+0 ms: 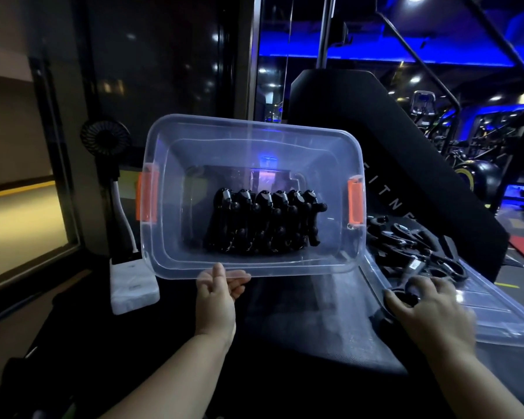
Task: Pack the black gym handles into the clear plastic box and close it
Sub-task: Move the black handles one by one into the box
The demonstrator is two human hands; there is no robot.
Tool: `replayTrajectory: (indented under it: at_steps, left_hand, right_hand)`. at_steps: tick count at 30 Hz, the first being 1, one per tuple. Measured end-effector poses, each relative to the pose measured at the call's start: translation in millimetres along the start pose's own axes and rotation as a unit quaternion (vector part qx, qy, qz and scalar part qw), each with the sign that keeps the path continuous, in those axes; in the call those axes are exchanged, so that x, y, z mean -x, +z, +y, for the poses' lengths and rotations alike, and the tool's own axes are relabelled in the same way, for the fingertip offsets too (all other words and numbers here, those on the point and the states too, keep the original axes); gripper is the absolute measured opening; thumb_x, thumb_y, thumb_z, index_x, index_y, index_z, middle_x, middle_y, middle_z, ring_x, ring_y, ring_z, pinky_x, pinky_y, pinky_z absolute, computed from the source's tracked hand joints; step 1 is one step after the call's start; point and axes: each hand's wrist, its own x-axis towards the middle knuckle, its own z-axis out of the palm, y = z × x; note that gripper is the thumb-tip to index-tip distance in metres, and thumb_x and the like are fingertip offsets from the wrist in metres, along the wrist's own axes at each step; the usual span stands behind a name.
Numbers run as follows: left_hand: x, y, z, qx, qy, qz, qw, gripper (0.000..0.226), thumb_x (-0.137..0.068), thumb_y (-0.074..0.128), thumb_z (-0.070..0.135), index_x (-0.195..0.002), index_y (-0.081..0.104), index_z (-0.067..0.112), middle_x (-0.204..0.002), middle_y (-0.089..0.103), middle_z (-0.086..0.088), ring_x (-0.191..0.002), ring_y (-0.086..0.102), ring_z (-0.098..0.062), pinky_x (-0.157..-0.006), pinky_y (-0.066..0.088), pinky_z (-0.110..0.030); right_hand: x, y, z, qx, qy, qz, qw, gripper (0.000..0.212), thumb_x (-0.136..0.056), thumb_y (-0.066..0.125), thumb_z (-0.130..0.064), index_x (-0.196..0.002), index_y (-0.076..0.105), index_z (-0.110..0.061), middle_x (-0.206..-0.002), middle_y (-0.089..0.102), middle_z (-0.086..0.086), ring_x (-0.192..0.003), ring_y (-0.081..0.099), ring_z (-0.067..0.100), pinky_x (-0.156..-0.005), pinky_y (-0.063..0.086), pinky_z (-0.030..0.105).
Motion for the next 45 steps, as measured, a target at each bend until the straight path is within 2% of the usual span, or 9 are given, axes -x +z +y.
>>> replayTrajectory:
  at_steps: [5, 8, 15, 20, 28, 32, 35, 39, 45]
  left_hand:
    - [0, -1, -2, 0.001, -0.002, 0.001, 1.000, 0.031, -0.102, 0.032, 0.031, -0.106, 0.047, 0.003, -0.075, 0.070, -0.006, -0.069, 0.069, -0.012, -0.069, 0.048, -0.027]
    - [-1, -1, -1, 0.000, 0.000, 0.000, 1.000, 0.030, -0.102, 0.032, 0.031, -0.105, 0.047, 0.004, -0.077, 0.070, -0.008, -0.071, 0.069, -0.013, -0.070, 0.048, -0.027]
    - [1, -2, 1, 0.002, 0.000, 0.003, 1.000, 0.028, -0.103, 0.032, 0.030, -0.104, 0.047, 0.006, -0.081, 0.069, -0.011, -0.076, 0.068, -0.019, -0.071, 0.048, -0.028]
    - [1, -1, 1, -0.001, -0.001, 0.001, 1.000, 0.031, -0.103, 0.031, 0.031, -0.107, 0.047, 0.005, -0.081, 0.069, -0.011, -0.076, 0.068, -0.017, -0.071, 0.048, -0.027]
    - [3, 0, 1, 0.008, -0.007, 0.008, 1.000, 0.024, -0.103, 0.033, 0.030, -0.099, 0.046, 0.010, -0.077, 0.069, -0.007, -0.075, 0.067, -0.019, -0.069, 0.048, -0.027]
    - [3, 0, 1, 0.008, -0.009, 0.011, 1.000, 0.023, -0.103, 0.033, 0.030, -0.096, 0.047, 0.012, -0.075, 0.070, -0.006, -0.075, 0.068, -0.019, -0.069, 0.048, -0.028]
    - [4, 0, 3, 0.008, -0.008, 0.014, 1.000, 0.021, -0.103, 0.033, 0.030, -0.093, 0.046, 0.016, -0.076, 0.070, -0.006, -0.077, 0.068, -0.020, -0.070, 0.048, -0.028]
    - [6, 1, 4, 0.009, -0.008, 0.012, 1.000, 0.021, -0.103, 0.032, 0.029, -0.093, 0.046, 0.016, -0.076, 0.069, -0.007, -0.077, 0.067, -0.021, -0.070, 0.048, -0.028]
    - [5, 1, 5, 0.011, -0.004, 0.010, 1.000, 0.022, -0.103, 0.032, 0.029, -0.092, 0.046, 0.015, -0.076, 0.069, -0.006, -0.077, 0.067, -0.021, -0.070, 0.048, -0.028]
  right_hand:
    - [5, 4, -6, -0.005, -0.139, 0.061, 0.988, 0.059, -0.056, 0.083, -0.056, -0.102, 0.068, -0.023, -0.122, 0.053, 0.008, -0.098, 0.062, 0.033, -0.087, 0.041, 0.046]
    - [4, 3, -6, -0.053, -0.118, 0.059, 0.990, 0.069, -0.050, 0.087, -0.054, -0.106, 0.065, -0.021, -0.128, 0.048, 0.012, -0.100, 0.061, 0.037, -0.089, 0.043, 0.050]
    - [3, 3, -7, -0.105, -0.151, 0.076, 0.980, 0.086, -0.041, 0.093, -0.045, -0.116, 0.061, -0.014, -0.132, 0.043, 0.017, -0.108, 0.054, 0.043, -0.087, 0.048, 0.056]
    - [3, 2, -5, -0.123, -0.160, 0.071, 0.977, 0.092, -0.045, 0.093, -0.042, -0.123, 0.057, -0.010, -0.137, 0.040, 0.021, -0.111, 0.051, 0.047, -0.084, 0.050, 0.055]
    - [4, 1, -1, -0.108, -0.188, 0.083, 0.973, 0.082, -0.041, 0.093, -0.043, -0.111, 0.065, -0.011, -0.134, 0.041, 0.016, -0.088, 0.062, 0.042, -0.067, 0.056, 0.051]
    - [6, 0, -3, -0.130, -0.203, 0.113, 0.964, 0.092, -0.037, 0.095, -0.038, -0.117, 0.060, -0.010, -0.133, 0.037, 0.017, -0.094, 0.060, 0.042, -0.073, 0.055, 0.053]
    - [6, -3, -6, -0.188, -0.158, 0.110, 0.963, 0.102, -0.039, 0.097, -0.026, -0.127, 0.048, -0.012, -0.135, 0.036, 0.018, -0.102, 0.056, 0.043, -0.076, 0.055, 0.054]
    - [6, -5, -6, -0.239, -0.120, 0.090, 0.959, 0.107, -0.045, 0.095, -0.025, -0.134, 0.037, -0.022, -0.135, 0.040, 0.014, -0.094, 0.060, 0.035, -0.077, 0.055, 0.049]
    - [12, -7, -18, -0.262, -0.131, 0.089, 0.952, 0.104, -0.046, 0.095, -0.017, -0.135, 0.040, -0.020, -0.129, 0.047, 0.016, -0.102, 0.058, 0.040, -0.081, 0.053, 0.051]
